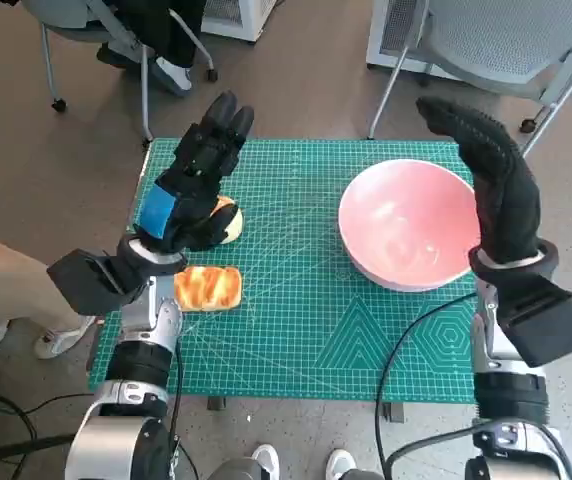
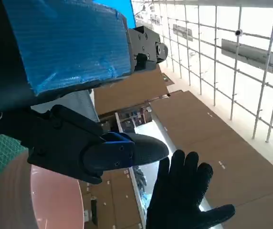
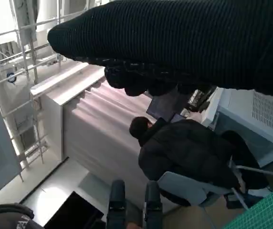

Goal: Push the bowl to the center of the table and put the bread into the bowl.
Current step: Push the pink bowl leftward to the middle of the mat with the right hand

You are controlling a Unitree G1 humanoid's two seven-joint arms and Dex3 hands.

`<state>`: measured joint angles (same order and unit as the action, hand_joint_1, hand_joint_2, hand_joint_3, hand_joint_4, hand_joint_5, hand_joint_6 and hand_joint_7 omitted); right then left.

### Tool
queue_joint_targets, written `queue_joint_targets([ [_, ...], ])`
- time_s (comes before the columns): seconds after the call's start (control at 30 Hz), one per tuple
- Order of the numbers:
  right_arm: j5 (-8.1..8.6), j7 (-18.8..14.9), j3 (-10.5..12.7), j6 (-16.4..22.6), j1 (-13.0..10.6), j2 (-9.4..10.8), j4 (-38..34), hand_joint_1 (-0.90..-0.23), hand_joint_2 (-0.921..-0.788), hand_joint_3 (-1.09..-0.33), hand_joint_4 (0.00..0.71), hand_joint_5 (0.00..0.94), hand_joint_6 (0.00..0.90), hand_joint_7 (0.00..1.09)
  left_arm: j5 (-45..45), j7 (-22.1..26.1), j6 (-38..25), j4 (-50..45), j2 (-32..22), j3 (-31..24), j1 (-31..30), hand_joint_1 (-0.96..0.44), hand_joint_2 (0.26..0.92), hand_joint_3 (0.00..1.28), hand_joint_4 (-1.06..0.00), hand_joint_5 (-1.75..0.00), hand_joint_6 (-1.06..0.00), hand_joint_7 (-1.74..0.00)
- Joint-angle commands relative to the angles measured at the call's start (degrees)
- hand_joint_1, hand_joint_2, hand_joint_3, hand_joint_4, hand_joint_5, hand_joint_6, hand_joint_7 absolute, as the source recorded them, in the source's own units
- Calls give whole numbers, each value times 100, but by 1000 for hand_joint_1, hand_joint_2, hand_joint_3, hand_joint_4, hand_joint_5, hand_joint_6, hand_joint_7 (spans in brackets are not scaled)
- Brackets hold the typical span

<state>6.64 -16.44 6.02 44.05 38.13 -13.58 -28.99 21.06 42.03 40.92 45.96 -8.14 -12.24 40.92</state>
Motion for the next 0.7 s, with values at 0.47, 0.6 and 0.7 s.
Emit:
queue_joint_targets([
  [0.47,121,-61,145,-51,-129,-115,-113,-738,-921,-774,185,1,7,460,83,103,-6,58,43,-41,61,-724,921,414,1,1,-115,-23],
  [0.6,139,-44,261,-40,-123,-223,-219,-739,-921,-770,186,1,10,460,59,99,23,89,51,-40,66,-724,921,413,1,1,-115,-24],
  [0.7,148,3,403,-1,-73,-341,-425,-739,-921,-770,186,1,12,460,48,92,30,103,55,-37,69,-724,921,412,1,1,-115,-24],
])
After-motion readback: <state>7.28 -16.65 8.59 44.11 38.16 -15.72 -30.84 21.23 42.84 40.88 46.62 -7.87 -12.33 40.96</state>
